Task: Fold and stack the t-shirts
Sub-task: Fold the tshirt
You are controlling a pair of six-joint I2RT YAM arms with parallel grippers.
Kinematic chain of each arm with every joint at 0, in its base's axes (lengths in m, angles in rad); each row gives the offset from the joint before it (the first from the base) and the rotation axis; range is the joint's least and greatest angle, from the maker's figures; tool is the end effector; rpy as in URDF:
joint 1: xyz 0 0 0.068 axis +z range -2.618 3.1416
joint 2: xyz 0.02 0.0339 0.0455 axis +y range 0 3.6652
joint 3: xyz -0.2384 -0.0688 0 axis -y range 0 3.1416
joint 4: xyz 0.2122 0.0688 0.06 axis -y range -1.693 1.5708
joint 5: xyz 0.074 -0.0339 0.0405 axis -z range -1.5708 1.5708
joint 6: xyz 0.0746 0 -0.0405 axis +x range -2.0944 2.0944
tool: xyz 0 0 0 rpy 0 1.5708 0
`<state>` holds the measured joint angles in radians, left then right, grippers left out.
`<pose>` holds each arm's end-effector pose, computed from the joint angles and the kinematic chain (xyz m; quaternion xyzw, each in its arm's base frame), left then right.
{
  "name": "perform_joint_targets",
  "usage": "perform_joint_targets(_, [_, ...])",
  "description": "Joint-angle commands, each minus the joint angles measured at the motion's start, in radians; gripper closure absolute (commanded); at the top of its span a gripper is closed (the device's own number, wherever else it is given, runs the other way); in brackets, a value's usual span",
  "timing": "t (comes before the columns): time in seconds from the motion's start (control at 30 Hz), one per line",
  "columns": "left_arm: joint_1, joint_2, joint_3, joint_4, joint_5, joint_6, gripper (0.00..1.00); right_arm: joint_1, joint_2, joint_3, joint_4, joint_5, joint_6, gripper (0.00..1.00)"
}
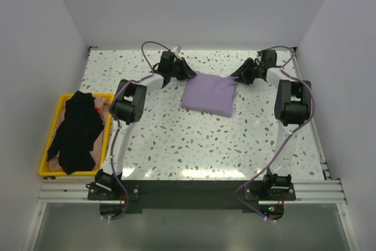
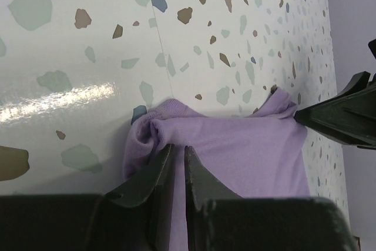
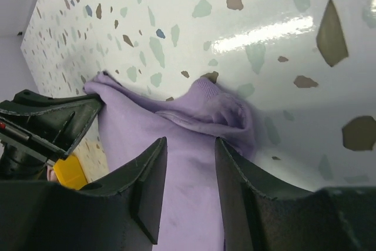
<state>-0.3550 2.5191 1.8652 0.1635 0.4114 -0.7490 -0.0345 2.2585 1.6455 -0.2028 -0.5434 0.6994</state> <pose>0.4999 -0.2171 0.1040 -0.0613 0.8439 -0.4132 0.3368 0.4749 0.0222 0.1243 0.2289 0.8714 0.3517 0.2542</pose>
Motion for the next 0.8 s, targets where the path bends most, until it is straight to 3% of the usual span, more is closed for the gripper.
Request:
perform_joint_targets(0.0, [0.017, -0.005, 0.009, -0.012, -0.031, -0.001, 0.83, -0.002, -0.144, -0.012, -0.01, 0.007, -0.035, 0.57])
perform_joint_targets(0.3, [0.017, -0.022, 0.011, -0.018, -0.025, 0.002, 0.83, 0.154, -0.278, -0.252, 0.009, 0.103, -0.052, 0.57])
perform_joint_targets(0.6, [0.017, -0.048, -0.008, -0.038, -0.023, 0.022, 0.83, 0.081, -0.267, -0.46, 0.074, 0.103, -0.04, 0.61])
perform_joint_targets(0.77, [0.021, -0.057, -0.017, -0.045, -0.025, 0.031, 0.83, 0.038, -0.346, -0.539, 0.088, 0.091, -0.028, 0.61])
